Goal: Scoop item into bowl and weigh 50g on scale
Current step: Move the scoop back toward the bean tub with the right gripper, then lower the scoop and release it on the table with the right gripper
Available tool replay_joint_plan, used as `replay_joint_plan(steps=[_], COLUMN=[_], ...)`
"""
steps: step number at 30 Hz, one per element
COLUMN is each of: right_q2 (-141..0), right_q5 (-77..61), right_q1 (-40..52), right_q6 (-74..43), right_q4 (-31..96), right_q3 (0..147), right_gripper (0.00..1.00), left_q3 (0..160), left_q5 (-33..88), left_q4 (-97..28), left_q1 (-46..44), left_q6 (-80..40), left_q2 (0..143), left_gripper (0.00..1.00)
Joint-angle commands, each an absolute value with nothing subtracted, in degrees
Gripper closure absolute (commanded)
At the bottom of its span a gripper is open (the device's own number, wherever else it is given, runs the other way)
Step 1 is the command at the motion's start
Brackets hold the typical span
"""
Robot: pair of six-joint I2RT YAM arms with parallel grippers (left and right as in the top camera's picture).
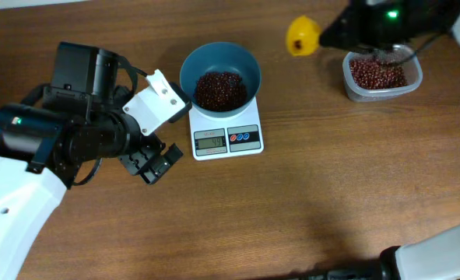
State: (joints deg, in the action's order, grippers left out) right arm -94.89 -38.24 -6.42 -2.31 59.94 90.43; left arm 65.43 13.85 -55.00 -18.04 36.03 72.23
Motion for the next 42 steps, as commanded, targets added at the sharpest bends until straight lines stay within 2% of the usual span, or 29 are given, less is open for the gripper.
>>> replay_joint_plan(steps=[1, 6, 12, 18, 24, 28, 32, 34, 37, 42], right_q2=[-95.2, -95.2, -95.2, -95.2, -95.2, -95.2, -95.2, -95.18, -92.03, -71.2], right_q5=[-39.24, -39.05, -28.21, -14.5, 12.34, 13.47, 26.37, 26.37, 24.91, 12.1], right_q1=[-11.46, -14.24, -14.33, -14.35, -14.31, -12.51, -7.18, -6.37, -6.37, -6.44], right_q6=[1.37, 1.58, 1.72, 1.69, 1.45, 0.4, 0.4, -1.89, -16.01, -18.94], right_q4=[61.39, 62.24, 64.79, 66.26, 65.78, 61.52, 60.75, 60.71, 60.99, 62.76], right_q3=[91.18, 91.18, 91.18, 91.18, 91.18, 91.18, 91.2, 91.35, 92.71, 94.83], right_gripper=[0.96, 0.96, 0.96, 0.96, 0.96, 0.96, 0.96, 0.96, 0.96, 0.96], left_q3=[66.0, 66.0, 66.0, 66.0, 66.0, 66.0, 66.0, 66.0, 66.0, 66.0], left_q5=[13.87, 13.87, 13.87, 13.87, 13.87, 13.87, 13.87, 13.87, 13.87, 13.87], left_q4=[-54.96, -54.96, -54.96, -54.96, -54.96, -54.96, -54.96, -54.96, -54.96, -54.96], left_q1=[-18.22, -18.22, -18.22, -18.22, -18.22, -18.22, -18.22, -18.22, -18.22, -18.22], left_q6=[36.71, 36.71, 36.73, 36.71, 36.71, 36.73, 36.73, 36.73, 36.71, 36.71], left_q2=[71.99, 71.99, 71.99, 71.99, 71.99, 71.99, 71.99, 71.99, 71.99, 71.99], left_gripper=[0.01, 0.01, 0.01, 0.01, 0.01, 0.01, 0.01, 0.01, 0.01, 0.01])
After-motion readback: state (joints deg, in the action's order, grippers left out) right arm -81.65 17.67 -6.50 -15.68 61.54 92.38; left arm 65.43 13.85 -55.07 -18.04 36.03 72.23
